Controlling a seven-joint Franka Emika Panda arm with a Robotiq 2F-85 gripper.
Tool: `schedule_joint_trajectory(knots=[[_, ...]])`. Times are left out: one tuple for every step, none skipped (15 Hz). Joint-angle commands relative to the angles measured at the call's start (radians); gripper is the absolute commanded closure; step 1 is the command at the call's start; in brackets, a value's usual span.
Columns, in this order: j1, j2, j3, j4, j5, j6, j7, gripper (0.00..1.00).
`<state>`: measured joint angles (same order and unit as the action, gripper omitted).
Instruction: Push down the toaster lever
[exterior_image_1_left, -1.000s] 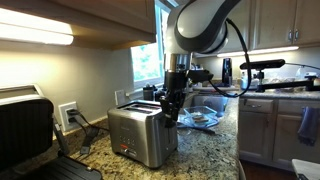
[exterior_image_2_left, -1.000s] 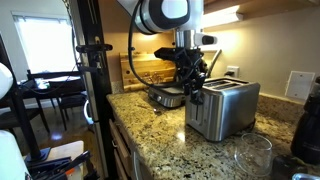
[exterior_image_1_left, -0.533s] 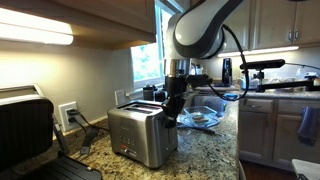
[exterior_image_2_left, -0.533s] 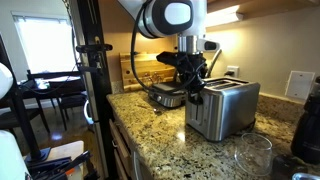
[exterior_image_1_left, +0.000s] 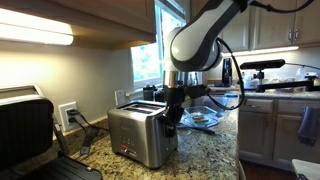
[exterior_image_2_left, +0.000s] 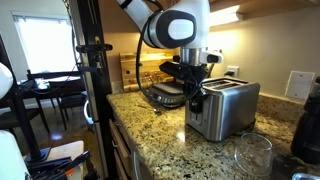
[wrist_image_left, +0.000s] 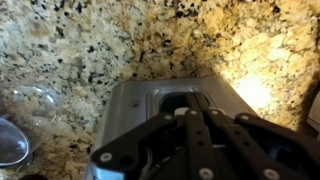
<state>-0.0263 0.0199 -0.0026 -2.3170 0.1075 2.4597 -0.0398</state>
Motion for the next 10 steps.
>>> schedule_joint_trajectory(knots=[[0.0, 0.076, -0.004, 0.003, 0.039, 0.058, -0.037, 0.99], [-0.001, 0.093, -0.003, 0.001, 0.043, 0.066, -0.039, 0.99], [-0.003, 0.105, -0.002, 0.001, 0.046, 0.071, -0.04, 0.99], [-0.005, 0.115, -0.002, 0.0, 0.052, 0.073, -0.041, 0.99], [-0.005, 0.112, -0.002, 0.002, 0.058, 0.068, -0.043, 0.99], [-0.005, 0.107, -0.002, 0.004, 0.058, 0.063, -0.039, 0.99], [-0.004, 0.098, -0.001, 0.007, 0.06, 0.052, -0.038, 0.99], [-0.002, 0.079, 0.0, 0.018, 0.057, 0.023, -0.03, 0.99], [-0.001, 0.07, 0.0, 0.023, 0.052, 0.01, -0.024, 0.99], [0.001, 0.048, 0.001, 0.033, 0.05, -0.017, -0.023, 0.99]])
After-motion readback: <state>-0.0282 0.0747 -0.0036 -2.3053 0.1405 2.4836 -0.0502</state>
